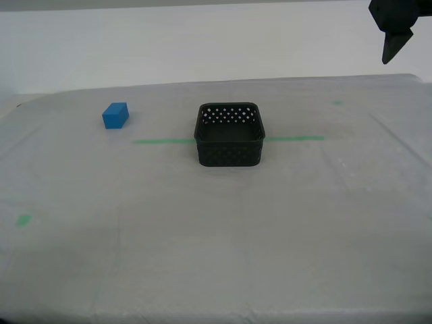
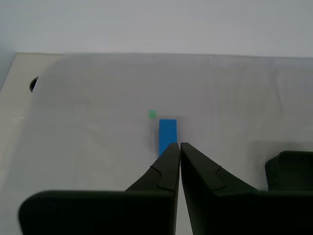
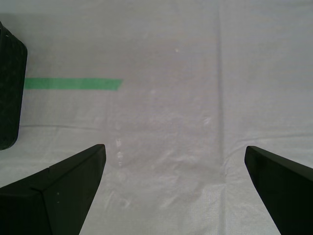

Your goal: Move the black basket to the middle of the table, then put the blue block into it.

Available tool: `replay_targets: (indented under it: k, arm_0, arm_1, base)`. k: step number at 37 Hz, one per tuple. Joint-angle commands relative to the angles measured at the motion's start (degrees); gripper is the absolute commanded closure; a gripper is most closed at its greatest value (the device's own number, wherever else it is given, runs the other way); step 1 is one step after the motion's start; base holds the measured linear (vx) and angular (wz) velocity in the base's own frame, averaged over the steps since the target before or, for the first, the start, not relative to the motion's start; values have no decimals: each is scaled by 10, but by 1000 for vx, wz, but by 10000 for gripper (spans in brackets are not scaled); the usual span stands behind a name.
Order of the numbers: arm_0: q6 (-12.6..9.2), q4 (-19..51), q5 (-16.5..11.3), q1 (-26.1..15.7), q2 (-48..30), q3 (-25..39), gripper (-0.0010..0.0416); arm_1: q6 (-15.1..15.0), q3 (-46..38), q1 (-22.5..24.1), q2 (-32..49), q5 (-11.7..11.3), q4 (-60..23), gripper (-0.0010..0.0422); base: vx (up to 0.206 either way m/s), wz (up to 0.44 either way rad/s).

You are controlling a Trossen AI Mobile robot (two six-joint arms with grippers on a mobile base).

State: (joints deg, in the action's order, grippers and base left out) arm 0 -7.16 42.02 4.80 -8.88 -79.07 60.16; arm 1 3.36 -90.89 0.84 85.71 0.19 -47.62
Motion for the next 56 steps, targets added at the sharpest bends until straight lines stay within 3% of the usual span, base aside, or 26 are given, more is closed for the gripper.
replay_targets:
  k: [1,5,18,32,46,51,56]
  arm_0:
    - [0,0,2,-1,0,0,7]
    - [0,0,2,-1,0,0,7]
    - [0,0,2,-1,0,0,7]
    - [0,0,2,-1,0,0,7]
    - [0,-1,2,0,0,0,7]
    - [0,-1,2,-1,0,0,7]
    - [0,-1,2,-1,0,0,7]
  arm_1:
    - [-2,-44,0,38,21,-43,412]
    - [-4,-87,1,75,35,-76,412]
    - [-7,-209,3,162,32,-161,412]
    - [-40,-355,3,263,33,-252,412]
    - [-38,-375,3,272,34,-260,412]
    - [-38,-375,3,272,17,-267,412]
    - [-38,-375,3,272,16,-267,412]
  base:
    - [0,0]
    - [0,0]
    - [0,0]
    - [0,0]
    - [0,0]
    - [0,0]
    - [0,0]
